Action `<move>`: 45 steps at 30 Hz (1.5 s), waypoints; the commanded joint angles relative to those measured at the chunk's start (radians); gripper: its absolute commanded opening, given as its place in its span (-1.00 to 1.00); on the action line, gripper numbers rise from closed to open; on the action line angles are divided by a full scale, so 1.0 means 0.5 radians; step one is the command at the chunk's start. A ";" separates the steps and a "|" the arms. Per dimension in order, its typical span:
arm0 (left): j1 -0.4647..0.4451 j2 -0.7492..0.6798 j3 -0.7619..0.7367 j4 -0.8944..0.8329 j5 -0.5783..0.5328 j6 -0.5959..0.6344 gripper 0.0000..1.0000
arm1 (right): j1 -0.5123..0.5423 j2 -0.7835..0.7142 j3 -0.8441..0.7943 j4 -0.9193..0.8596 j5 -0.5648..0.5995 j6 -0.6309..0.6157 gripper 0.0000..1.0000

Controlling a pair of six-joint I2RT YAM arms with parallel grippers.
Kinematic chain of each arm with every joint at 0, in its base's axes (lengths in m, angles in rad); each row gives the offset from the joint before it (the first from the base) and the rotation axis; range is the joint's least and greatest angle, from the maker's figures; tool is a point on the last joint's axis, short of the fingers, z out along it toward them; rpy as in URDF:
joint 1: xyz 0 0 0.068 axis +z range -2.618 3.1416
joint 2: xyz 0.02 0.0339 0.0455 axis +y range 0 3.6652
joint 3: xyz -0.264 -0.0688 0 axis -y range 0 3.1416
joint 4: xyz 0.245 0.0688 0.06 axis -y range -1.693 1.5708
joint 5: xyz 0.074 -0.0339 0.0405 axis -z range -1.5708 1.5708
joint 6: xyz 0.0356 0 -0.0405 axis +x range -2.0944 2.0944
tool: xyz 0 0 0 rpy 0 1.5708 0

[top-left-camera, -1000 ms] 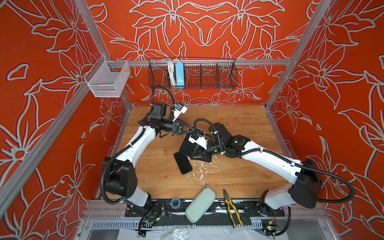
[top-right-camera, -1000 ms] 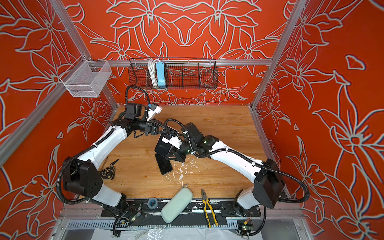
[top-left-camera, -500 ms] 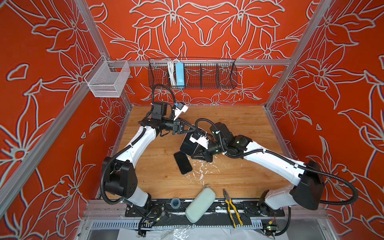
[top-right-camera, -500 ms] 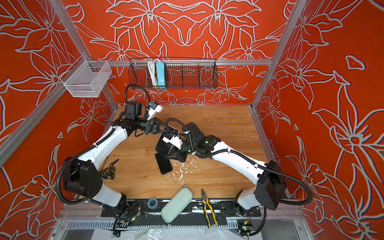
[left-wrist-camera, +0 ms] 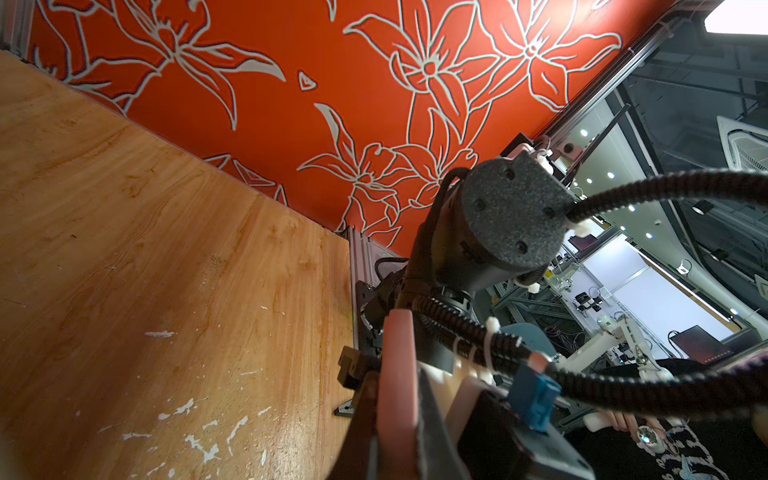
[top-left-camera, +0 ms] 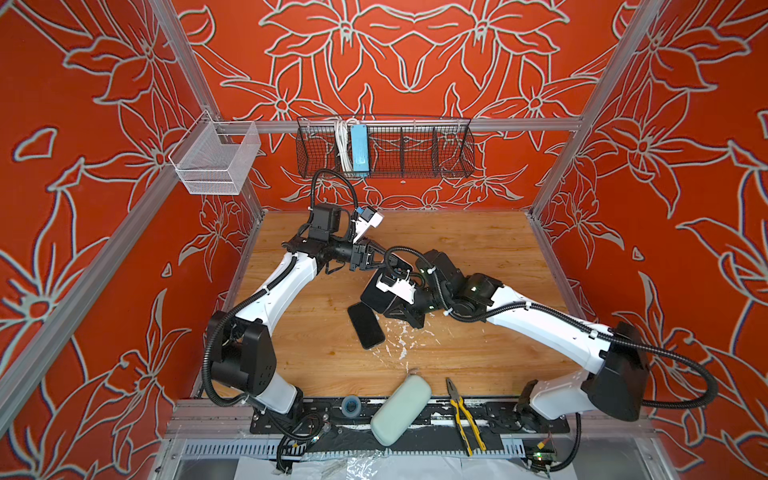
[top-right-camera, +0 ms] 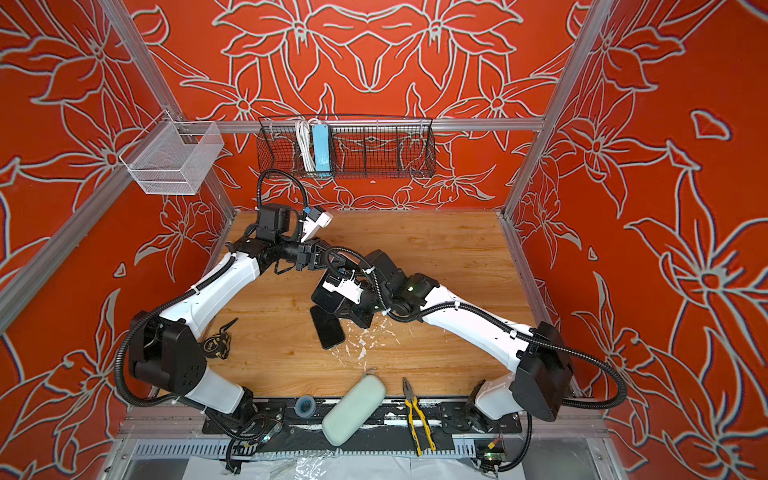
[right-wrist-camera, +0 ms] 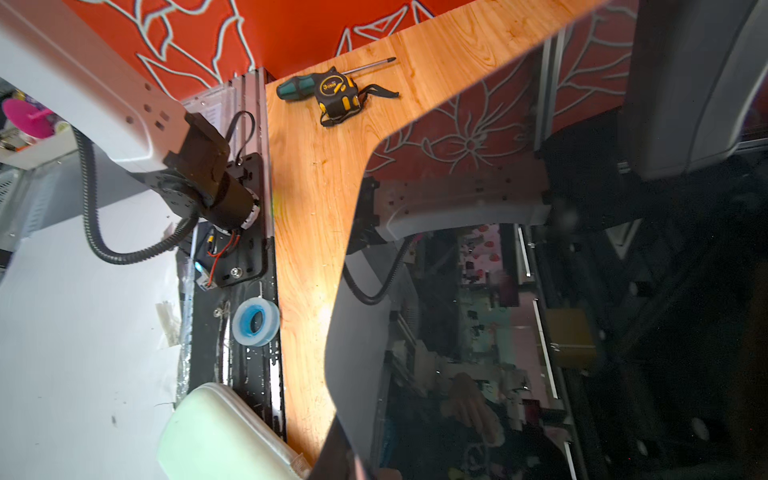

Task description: Take the phone out of the phone case

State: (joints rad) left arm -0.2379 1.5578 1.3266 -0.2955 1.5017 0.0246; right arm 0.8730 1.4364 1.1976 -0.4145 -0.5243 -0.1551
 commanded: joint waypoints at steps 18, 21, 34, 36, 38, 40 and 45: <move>-0.048 -0.075 0.095 0.268 -0.434 -0.288 -1.00 | -0.153 -0.419 -0.348 0.540 0.012 0.184 -0.89; -0.018 -0.095 0.061 0.519 -0.591 -0.595 -1.00 | -0.347 -0.527 -0.487 0.717 -0.258 0.432 -0.76; 0.168 -0.331 -0.284 1.000 -1.695 -1.767 -1.00 | -0.781 -0.647 -0.814 1.301 -0.534 1.275 0.22; 0.175 -0.383 -0.385 1.067 -1.778 -1.896 -1.00 | -0.805 -0.621 -0.811 1.361 -0.556 1.379 0.29; 0.175 -0.434 -0.477 1.115 -1.852 -1.985 -1.00 | -0.819 -0.590 -0.805 1.403 -0.554 1.484 0.35; 0.175 -0.497 -0.599 1.202 -1.938 -2.105 -1.00 | -0.833 -0.559 -0.807 1.490 -0.556 1.599 0.42; 0.175 -0.626 -0.875 1.490 -2.069 -2.389 -1.00 | -0.854 -0.471 -0.783 1.536 -0.536 1.771 0.95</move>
State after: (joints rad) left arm -0.1493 1.2980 0.9230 0.2604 0.5282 -1.0214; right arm 0.4549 1.1824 0.7971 0.2943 -0.7822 0.6304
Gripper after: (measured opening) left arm 0.096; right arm 0.958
